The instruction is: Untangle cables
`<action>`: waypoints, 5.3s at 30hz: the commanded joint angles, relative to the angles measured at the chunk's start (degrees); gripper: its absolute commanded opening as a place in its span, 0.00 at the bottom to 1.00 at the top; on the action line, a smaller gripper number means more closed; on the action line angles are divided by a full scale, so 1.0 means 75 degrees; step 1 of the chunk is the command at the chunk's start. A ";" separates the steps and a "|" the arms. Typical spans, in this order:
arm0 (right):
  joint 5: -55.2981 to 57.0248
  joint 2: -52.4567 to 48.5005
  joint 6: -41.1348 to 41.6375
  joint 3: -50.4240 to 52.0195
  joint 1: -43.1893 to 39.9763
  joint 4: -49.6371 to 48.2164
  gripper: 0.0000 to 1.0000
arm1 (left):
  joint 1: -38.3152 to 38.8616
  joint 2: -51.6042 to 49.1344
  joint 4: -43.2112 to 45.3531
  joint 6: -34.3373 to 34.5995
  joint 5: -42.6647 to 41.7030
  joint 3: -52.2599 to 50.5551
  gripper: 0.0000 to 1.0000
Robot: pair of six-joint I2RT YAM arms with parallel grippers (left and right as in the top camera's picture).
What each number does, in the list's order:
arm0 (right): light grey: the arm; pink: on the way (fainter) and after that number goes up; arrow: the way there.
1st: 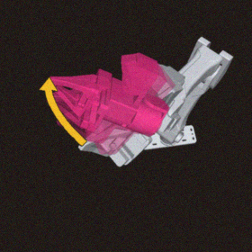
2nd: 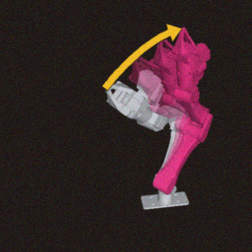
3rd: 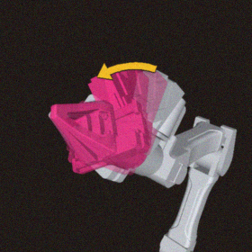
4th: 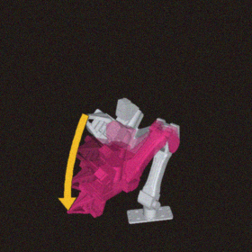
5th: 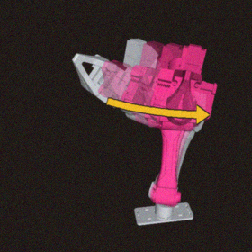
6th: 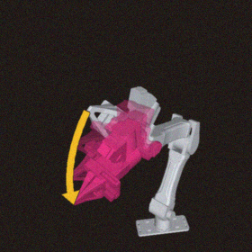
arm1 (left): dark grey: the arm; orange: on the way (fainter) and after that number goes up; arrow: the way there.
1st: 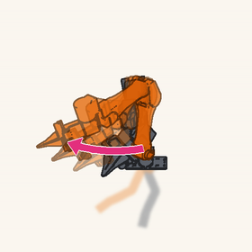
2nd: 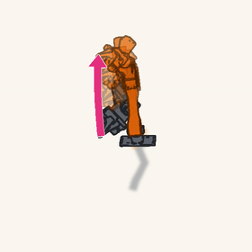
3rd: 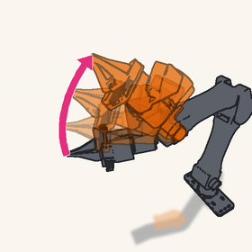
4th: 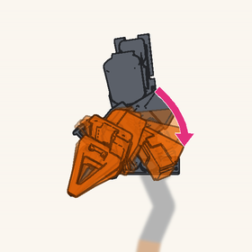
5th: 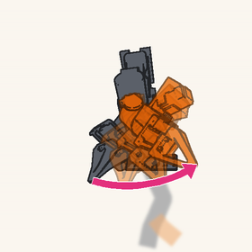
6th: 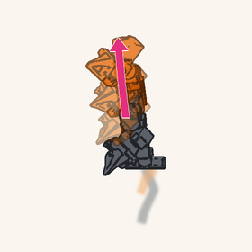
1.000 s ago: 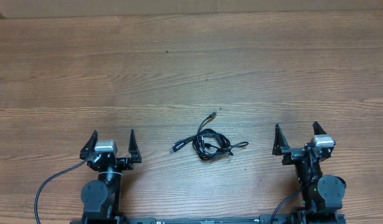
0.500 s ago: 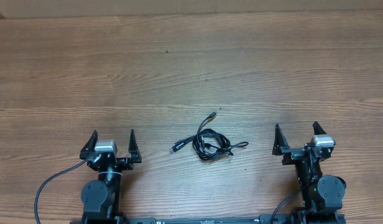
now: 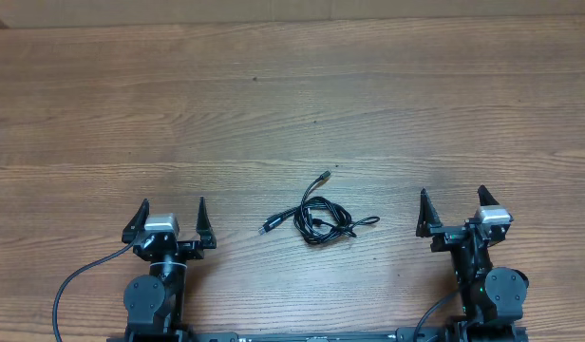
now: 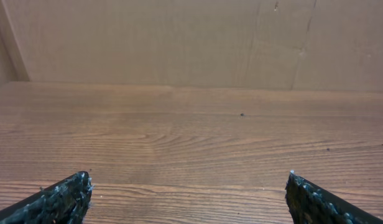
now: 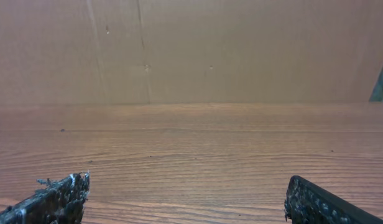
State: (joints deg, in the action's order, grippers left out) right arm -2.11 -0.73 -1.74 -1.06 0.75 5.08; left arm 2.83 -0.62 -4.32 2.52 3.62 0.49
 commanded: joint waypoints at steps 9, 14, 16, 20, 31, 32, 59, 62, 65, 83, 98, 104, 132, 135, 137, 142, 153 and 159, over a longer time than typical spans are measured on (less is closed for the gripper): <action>0.0015 0.0076 -0.0032 0.0082 -0.0023 -0.0044 1.00 | -0.0076 0.0050 0.0064 -0.0169 -0.0032 -0.0026 1.00; 0.0015 0.0076 -0.0032 0.0082 -0.0023 -0.0044 1.00 | -0.0076 0.0050 0.0061 -0.0169 -0.0038 -0.0015 1.00; 0.0017 0.0076 -0.0032 0.0082 -0.0023 -0.0044 1.00 | -0.0076 0.0050 0.0035 -0.0169 -0.0035 0.0009 1.00; 0.0015 0.0076 -0.0032 0.0082 -0.0023 -0.0044 1.00 | -0.0076 0.0050 -0.0035 -0.0169 -0.0035 0.0067 1.00; 0.0015 0.0076 -0.0032 0.0082 -0.0023 -0.0044 1.00 | -0.0076 0.0047 -0.0659 -0.0166 -0.0029 0.0475 1.00; 0.0017 0.0076 -0.0032 0.0082 -0.0023 -0.0044 1.00 | -0.0076 0.0047 -0.0662 -0.0163 -0.0032 0.0487 1.00; 0.0017 0.0076 -0.0032 0.0082 -0.0023 -0.0044 1.00 | -0.0076 -0.3981 -0.1422 -0.0137 -0.0096 0.2623 1.00; 0.0017 0.0076 -0.0029 0.0082 -0.0023 -0.0041 1.00 | -0.0076 -0.4663 -0.1428 -0.0140 -0.0227 0.2908 1.00; 0.0017 0.0076 -0.0032 0.0082 -0.0023 -0.0044 1.00 | -0.0076 -0.5289 -0.1510 -0.0140 -0.0437 0.3212 1.00; 0.0015 0.0076 -0.0029 0.0082 -0.0023 -0.0044 1.00 | -0.0076 -0.7679 -0.2084 -0.0143 -0.0752 0.4430 0.99; 0.0017 0.0076 -0.0032 0.0082 -0.0023 -0.0044 1.00 | -0.0073 -0.8603 -0.2739 -0.0172 -0.0836 0.5082 1.00; 0.0015 0.0076 -0.0032 0.0082 -0.0023 -0.0044 1.00 | -0.0073 -0.8617 -0.2806 -0.0175 -0.0979 0.5115 0.99; 0.0017 0.0076 -0.0032 0.0082 -0.0023 -0.0044 1.00 | -0.0073 -0.8617 -0.2792 -0.0577 -0.1431 0.5115 1.00; 0.0017 0.0076 -0.0032 0.0082 -0.0023 -0.0044 1.00 | -0.0073 -0.8617 -0.2786 -0.0577 -0.1614 0.5115 1.00; 0.0015 0.0076 -0.0032 0.0082 -0.0023 -0.0044 1.00 | -0.0073 -0.8617 -0.2824 -0.0577 -0.1705 0.5115 1.00; 0.0017 0.0076 -0.0032 0.0082 -0.0023 -0.0044 1.00 | -0.0073 -0.8617 -0.2818 -0.0577 -0.1719 0.5115 1.00; 0.0015 0.0076 -0.0032 0.0082 -0.0023 -0.0044 1.00 | -0.0073 -0.8617 -0.2763 -0.0571 -0.1725 0.5115 0.99; 0.0017 0.0076 -0.0029 0.0082 -0.0023 -0.0044 1.00 | -0.0076 -0.8617 -0.2725 -0.0568 -0.1763 0.5115 1.00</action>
State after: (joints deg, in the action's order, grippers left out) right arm -2.13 -0.73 -1.72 -1.06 0.73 5.10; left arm 2.83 -65.01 -25.26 -0.64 -8.40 37.19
